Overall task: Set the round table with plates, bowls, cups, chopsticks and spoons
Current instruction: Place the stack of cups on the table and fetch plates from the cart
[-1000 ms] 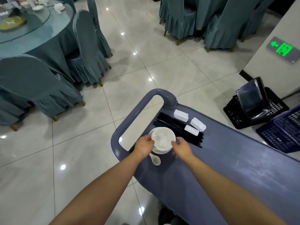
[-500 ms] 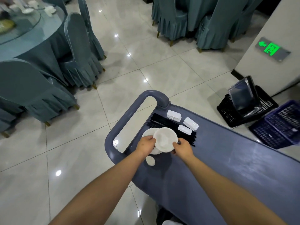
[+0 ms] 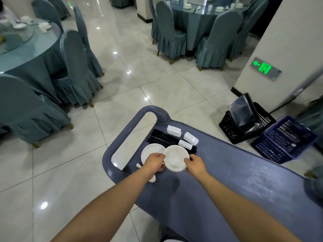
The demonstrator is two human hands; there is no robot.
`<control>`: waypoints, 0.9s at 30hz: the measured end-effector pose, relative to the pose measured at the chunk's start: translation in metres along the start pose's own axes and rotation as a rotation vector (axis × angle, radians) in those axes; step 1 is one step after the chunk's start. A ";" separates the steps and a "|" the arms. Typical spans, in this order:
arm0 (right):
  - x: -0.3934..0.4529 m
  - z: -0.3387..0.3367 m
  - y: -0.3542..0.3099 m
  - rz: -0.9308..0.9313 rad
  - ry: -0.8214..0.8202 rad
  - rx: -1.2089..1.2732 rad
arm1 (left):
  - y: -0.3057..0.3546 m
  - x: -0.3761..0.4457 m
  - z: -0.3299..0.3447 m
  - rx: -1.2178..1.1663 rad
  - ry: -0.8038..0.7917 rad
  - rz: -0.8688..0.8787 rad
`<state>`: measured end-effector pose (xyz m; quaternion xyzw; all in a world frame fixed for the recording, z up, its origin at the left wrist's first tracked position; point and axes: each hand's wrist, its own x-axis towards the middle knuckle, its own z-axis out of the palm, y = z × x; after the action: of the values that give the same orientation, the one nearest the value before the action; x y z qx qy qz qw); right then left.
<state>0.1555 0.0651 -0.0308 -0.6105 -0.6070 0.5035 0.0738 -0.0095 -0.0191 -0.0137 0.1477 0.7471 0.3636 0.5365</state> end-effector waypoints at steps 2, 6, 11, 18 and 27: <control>-0.005 0.002 -0.006 -0.028 -0.015 -0.024 | 0.000 -0.010 -0.006 -0.036 0.023 -0.012; -0.022 0.024 -0.037 -0.120 -0.050 -0.053 | -0.005 -0.038 -0.043 -0.117 0.097 0.031; -0.070 0.082 -0.071 -0.264 -0.115 -0.052 | -0.044 -0.093 -0.110 -0.236 0.205 0.051; -0.171 0.200 -0.103 -0.374 -0.352 -0.040 | -0.132 -0.199 -0.215 -0.448 0.444 0.106; -0.341 0.357 -0.100 -0.573 -0.694 -0.238 | -0.310 -0.354 -0.301 -0.760 0.829 0.063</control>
<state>-0.0797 -0.3741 0.0464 -0.2176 -0.7936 0.5641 -0.0680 -0.0959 -0.5651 0.0626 -0.1890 0.7072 0.6506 0.2024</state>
